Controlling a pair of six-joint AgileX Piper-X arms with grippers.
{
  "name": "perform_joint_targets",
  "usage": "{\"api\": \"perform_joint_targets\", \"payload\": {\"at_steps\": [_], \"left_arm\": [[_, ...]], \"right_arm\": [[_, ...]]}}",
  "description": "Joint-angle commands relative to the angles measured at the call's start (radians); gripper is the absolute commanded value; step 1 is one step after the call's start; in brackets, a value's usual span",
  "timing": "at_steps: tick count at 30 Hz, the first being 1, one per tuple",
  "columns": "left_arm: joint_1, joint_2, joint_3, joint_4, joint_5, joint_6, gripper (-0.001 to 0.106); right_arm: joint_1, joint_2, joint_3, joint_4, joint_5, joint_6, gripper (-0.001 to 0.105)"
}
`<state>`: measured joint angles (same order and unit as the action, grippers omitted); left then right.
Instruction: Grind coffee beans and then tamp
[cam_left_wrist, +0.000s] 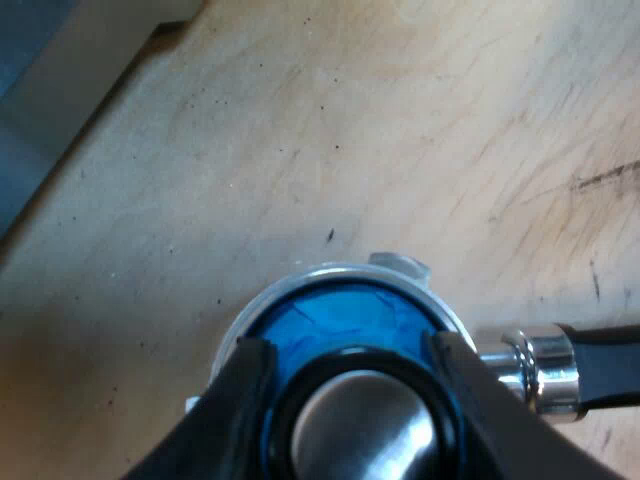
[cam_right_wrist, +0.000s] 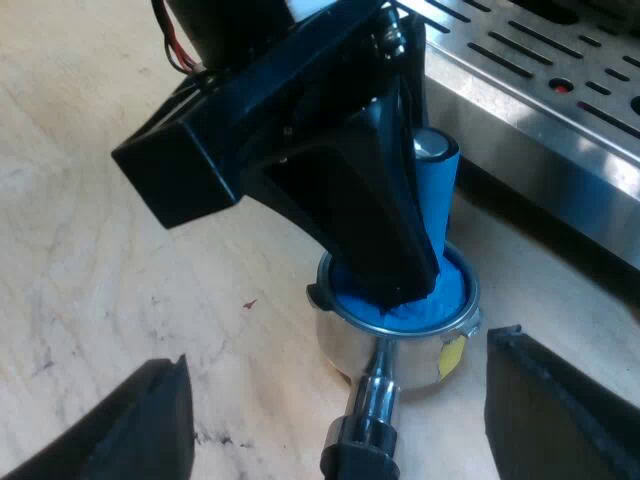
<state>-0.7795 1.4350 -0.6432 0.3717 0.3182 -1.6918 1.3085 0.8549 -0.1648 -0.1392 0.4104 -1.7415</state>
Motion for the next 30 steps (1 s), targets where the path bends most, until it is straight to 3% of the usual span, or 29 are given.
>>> {"api": "perform_joint_targets", "payload": {"at_steps": [1, 15, 18, 30], "left_arm": [[-0.005, 0.069, 0.053, 0.152, -0.079, 0.0, 0.0], [-0.005, 0.026, -0.113, 0.239, -0.089, 0.0, 0.0], [-0.005, -0.015, -0.13, 0.239, -0.122, 0.0, 0.0], [-0.005, -0.176, -0.135, 0.261, -0.123, 0.0, 0.0]], "right_arm": [[0.0, -0.008, -0.005, -0.014, -0.007, -0.006, 0.063], [0.0, -0.008, -0.005, -0.014, -0.007, -0.006, 0.063], [0.0, -0.008, -0.005, -0.014, -0.007, -0.006, 0.063], [0.0, -0.008, -0.005, -0.042, -0.034, -0.013, 0.063]]}}
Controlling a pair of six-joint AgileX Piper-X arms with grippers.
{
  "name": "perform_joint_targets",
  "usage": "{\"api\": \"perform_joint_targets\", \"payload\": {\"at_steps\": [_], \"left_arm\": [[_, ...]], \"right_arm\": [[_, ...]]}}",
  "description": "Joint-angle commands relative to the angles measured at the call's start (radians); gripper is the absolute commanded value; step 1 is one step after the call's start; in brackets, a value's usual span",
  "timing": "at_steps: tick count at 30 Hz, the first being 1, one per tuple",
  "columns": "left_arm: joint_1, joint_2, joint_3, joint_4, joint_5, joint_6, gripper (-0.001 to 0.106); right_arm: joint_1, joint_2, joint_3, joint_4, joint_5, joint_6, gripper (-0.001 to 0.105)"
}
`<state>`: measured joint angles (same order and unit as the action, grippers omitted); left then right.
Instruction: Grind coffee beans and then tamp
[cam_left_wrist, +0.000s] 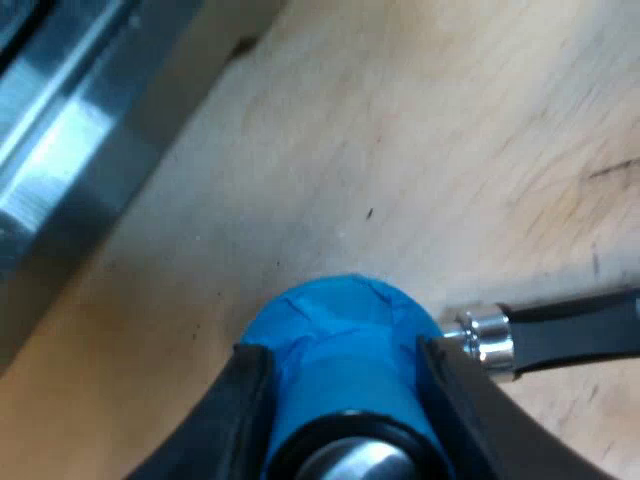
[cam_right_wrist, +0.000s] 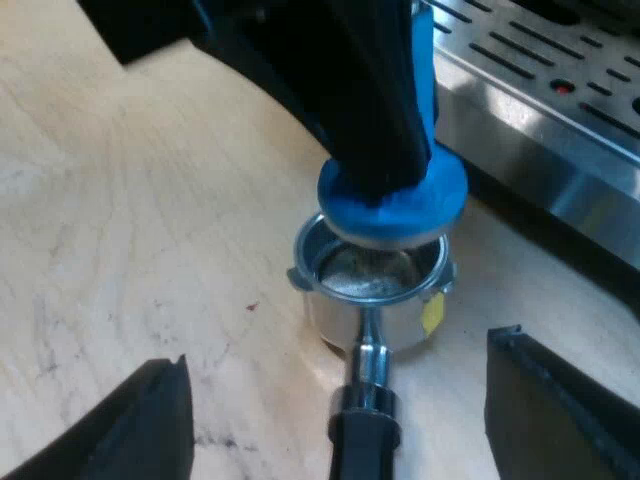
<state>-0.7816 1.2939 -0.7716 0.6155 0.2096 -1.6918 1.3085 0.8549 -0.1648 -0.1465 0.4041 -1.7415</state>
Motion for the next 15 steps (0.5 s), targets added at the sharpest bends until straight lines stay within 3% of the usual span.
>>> {"api": "perform_joint_targets", "payload": {"at_steps": [1, 10, 15], "left_arm": [[-0.003, -0.041, -0.007, 0.021, -0.014, 0.0, 0.0], [0.003, -0.178, -0.008, 0.105, -0.072, 0.0, 0.0], [0.065, -0.219, -0.008, 0.144, -0.072, 0.0, 0.0]], "right_arm": [[0.0, -0.008, -0.005, -0.035, -0.028, -0.013, 0.063], [0.0, -0.008, -0.005, -0.07, -0.028, -0.013, 0.063], [0.0, -0.008, -0.005, -0.09, -0.028, -0.013, 0.063]]}}
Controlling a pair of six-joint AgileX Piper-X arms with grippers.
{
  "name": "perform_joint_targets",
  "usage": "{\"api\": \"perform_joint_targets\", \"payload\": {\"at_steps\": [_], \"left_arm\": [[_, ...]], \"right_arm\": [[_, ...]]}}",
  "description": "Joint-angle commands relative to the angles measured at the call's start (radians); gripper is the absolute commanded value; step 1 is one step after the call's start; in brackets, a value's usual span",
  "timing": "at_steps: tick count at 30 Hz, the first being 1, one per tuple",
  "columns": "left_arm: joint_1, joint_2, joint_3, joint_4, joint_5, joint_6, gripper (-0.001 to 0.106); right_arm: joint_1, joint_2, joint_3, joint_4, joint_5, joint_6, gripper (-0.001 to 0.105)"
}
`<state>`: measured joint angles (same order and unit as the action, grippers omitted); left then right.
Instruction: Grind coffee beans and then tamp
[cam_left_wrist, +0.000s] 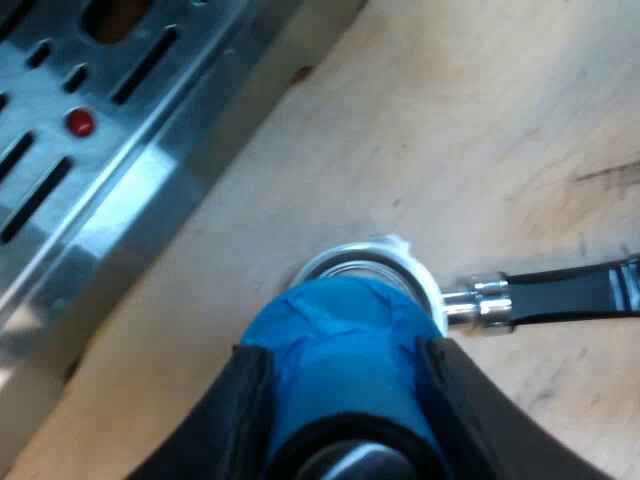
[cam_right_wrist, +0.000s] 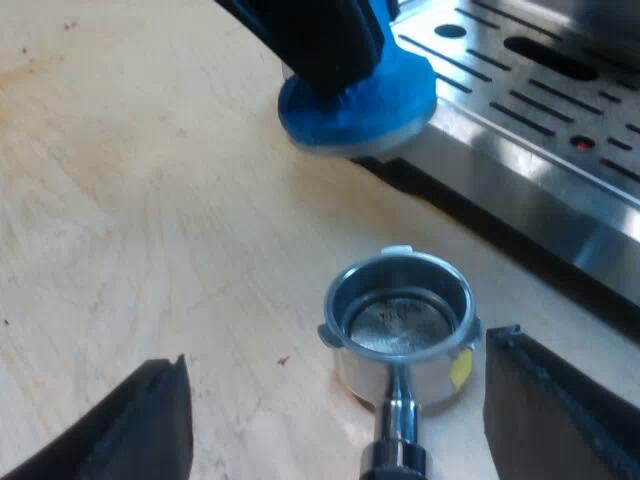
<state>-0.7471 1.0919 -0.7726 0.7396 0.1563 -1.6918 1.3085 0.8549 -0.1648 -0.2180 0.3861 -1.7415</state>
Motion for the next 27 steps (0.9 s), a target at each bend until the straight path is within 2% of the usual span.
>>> {"api": "perform_joint_targets", "payload": {"at_steps": [1, 7, 18, 24, 27], "left_arm": [[0.042, -0.021, -0.007, 0.025, -0.019, 0.0, 0.0], [0.167, -0.031, -0.007, 0.124, -0.033, 0.0, 0.0], [0.405, -0.031, -0.005, 0.162, -0.034, 0.041, 0.0], [0.473, -0.031, 0.028, 0.168, -0.087, 0.045, 0.0], [0.486, -0.031, 0.061, 0.147, -0.087, 0.045, 0.0]], "right_arm": [[0.0, -0.008, -0.005, -0.018, -0.01, -0.013, 0.063], [0.0, -0.008, -0.005, -0.018, -0.01, -0.013, 0.063], [0.0, -0.008, -0.005, -0.018, -0.01, -0.013, 0.063], [0.0, -0.008, -0.005, -0.018, -0.01, -0.013, 0.063], [0.0, -0.008, -0.005, -0.018, -0.01, -0.013, 0.063]]}}
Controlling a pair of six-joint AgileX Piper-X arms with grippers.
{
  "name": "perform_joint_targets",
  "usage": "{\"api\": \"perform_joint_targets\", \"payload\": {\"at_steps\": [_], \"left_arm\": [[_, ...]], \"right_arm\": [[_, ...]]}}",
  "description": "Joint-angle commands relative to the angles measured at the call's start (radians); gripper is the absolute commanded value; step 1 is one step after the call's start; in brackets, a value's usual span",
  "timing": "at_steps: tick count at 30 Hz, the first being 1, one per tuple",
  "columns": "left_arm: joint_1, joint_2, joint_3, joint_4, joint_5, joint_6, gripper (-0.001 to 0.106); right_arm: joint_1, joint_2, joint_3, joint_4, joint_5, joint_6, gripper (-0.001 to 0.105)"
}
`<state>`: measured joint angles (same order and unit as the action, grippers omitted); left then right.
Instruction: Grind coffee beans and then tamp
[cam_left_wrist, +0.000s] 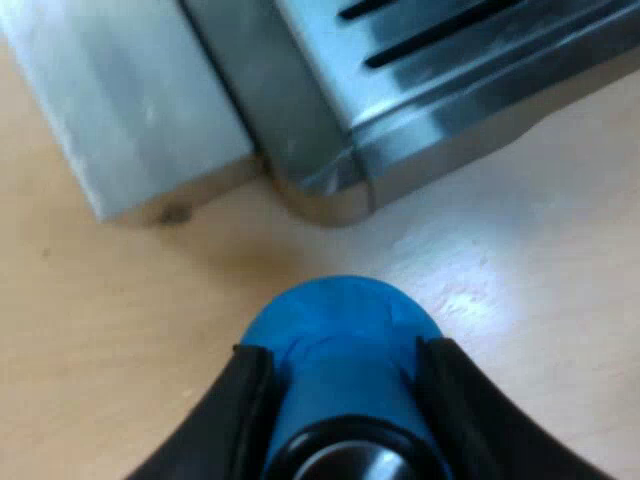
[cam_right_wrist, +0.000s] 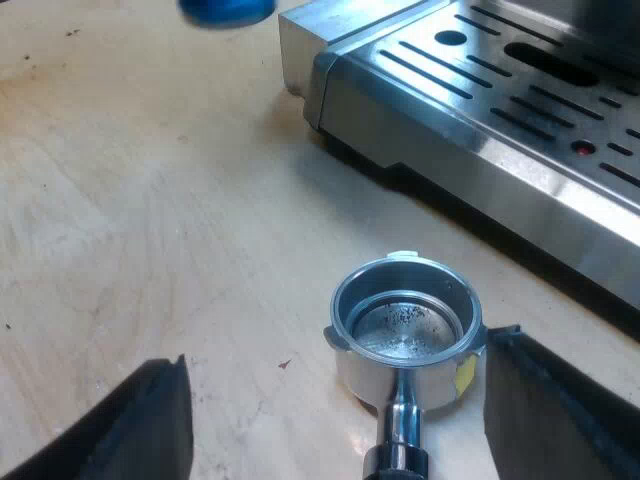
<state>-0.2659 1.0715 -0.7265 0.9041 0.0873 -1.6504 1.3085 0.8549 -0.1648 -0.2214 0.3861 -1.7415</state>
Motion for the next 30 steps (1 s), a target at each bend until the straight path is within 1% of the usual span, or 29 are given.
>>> {"api": "perform_joint_targets", "payload": {"at_steps": [1, 4, 6, 8, 9, 14, 16, 23, 24, 25, 27, 30], "left_arm": [[0.005, -0.011, 0.024, -0.02, -0.018, 0.003, 0.0], [0.005, -0.011, 0.039, -0.03, -0.018, 0.003, 0.0], [0.005, -0.011, 0.069, -0.051, -0.018, 0.003, 0.0], [0.005, -0.011, 0.123, -0.101, -0.018, 0.003, 0.0], [0.005, -0.011, 0.134, -0.115, -0.018, 0.003, 0.0], [0.005, -0.004, 0.162, -0.158, -0.015, 0.0, 0.0], [0.005, 0.012, 0.169, -0.171, 0.0, 0.0, 0.0], [0.005, 0.088, 0.18, -0.215, -0.001, 0.0, 0.0], [0.005, 0.102, 0.18, -0.222, 0.009, 0.0, 0.0], [0.005, 0.117, 0.18, -0.229, 0.084, 0.0, 0.0], [0.005, 0.121, 0.18, -0.235, 0.134, 0.0, 0.0], [0.001, 0.121, 0.181, -0.25, 0.131, 0.0, 0.0]], "right_arm": [[0.0, -0.008, -0.005, -0.015, -0.01, -0.013, 0.063], [0.0, -0.008, -0.005, -0.018, -0.01, -0.013, 0.063], [0.0, -0.008, -0.005, -0.04, -0.01, -0.013, 0.063], [0.0, -0.008, -0.005, -0.054, -0.01, -0.013, 0.063], [0.0, -0.008, -0.005, -0.057, -0.01, -0.013, 0.063], [0.0, -0.008, -0.005, -0.059, -0.01, -0.013, 0.063], [0.0, -0.008, -0.005, -0.059, -0.01, -0.013, 0.063], [0.0, -0.008, -0.005, -0.061, -0.017, -0.013, 0.063], [0.0, -0.008, -0.005, -0.061, -0.034, -0.013, 0.063], [0.0, -0.008, -0.005, -0.061, -0.036, -0.013, 0.063], [0.0, -0.008, -0.005, -0.061, -0.04, -0.013, 0.063], [0.0, -0.008, -0.005, -0.061, -0.039, -0.013, 0.063]]}}
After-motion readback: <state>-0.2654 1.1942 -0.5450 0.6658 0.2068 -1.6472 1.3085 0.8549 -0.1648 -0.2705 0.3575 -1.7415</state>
